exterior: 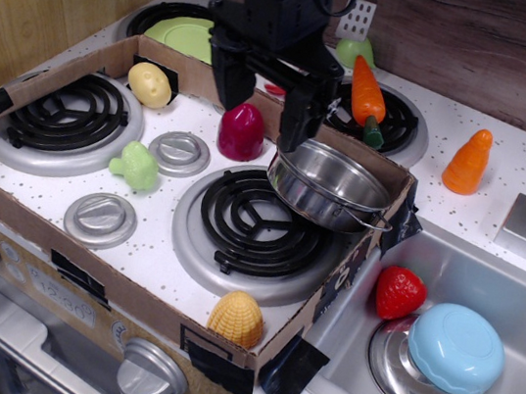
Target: Put broccoli in pot
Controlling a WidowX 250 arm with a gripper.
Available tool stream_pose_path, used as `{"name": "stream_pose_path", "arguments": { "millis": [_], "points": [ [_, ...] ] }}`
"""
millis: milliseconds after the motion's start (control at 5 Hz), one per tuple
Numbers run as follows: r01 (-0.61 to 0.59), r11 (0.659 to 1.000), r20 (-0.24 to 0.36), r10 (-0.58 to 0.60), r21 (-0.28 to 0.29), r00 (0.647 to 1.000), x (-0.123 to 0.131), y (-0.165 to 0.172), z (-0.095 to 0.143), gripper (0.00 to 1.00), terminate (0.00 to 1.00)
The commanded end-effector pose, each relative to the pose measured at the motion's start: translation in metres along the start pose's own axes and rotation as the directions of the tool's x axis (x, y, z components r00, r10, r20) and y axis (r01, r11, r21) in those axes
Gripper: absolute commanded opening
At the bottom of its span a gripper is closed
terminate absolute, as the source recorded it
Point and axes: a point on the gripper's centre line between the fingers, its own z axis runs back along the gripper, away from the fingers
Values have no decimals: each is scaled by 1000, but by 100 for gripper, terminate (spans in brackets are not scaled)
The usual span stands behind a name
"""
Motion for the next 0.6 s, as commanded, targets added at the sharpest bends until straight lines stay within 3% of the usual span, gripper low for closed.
{"name": "stream_pose_path", "arguments": {
  "millis": [0,400],
  "points": [
    [-57,998,4,57,34,998,-6,27,-10,100,0],
    [-102,991,-3,103,92,995,-14,41,-25,100,0]
  ]
}}
